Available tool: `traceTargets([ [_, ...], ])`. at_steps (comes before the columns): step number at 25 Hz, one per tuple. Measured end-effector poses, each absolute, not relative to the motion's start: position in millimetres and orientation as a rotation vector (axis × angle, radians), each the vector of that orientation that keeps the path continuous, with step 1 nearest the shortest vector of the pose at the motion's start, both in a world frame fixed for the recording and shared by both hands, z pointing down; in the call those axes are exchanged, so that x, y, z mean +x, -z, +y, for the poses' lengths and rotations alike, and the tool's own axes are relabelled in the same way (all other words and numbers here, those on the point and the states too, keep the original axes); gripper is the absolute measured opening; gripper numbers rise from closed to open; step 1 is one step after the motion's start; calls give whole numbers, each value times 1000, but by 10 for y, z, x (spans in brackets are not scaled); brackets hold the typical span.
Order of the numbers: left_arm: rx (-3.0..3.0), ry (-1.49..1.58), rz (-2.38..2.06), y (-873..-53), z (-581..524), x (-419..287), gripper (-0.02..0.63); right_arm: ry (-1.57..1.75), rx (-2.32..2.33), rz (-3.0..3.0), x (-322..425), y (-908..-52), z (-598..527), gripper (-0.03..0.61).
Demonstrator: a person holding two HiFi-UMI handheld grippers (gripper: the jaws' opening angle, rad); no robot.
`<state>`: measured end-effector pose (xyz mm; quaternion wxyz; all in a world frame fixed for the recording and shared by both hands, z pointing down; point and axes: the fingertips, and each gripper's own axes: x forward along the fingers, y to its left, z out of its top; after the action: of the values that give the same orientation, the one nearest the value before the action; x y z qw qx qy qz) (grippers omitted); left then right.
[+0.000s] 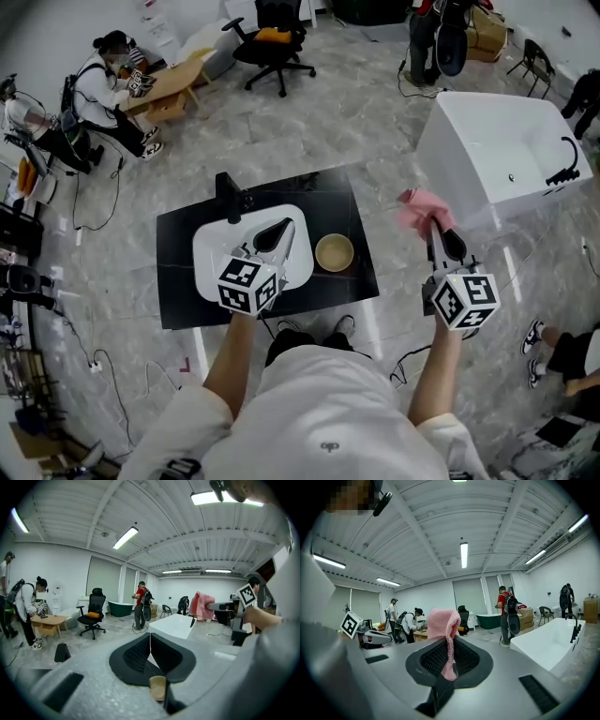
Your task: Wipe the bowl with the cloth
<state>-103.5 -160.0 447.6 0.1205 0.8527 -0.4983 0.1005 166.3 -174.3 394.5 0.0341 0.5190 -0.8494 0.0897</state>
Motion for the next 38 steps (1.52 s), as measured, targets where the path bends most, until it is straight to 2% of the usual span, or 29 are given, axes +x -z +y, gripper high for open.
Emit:
traceTargets([
  [22, 2295, -361, -1418, -5380, -1776, -981, 19, -354, 1490, -2528, 1694, -4351, -1793, 15],
  [27, 2264, -384, -1375, -5637, -1815, -918, 77, -385, 1473, -2504, 1694, -4494, -1814, 15],
  [38, 2143, -503, -1313, -6368, -1884, -813, 114, -427, 1458, -2473, 1717, -4693, -1867, 15],
])
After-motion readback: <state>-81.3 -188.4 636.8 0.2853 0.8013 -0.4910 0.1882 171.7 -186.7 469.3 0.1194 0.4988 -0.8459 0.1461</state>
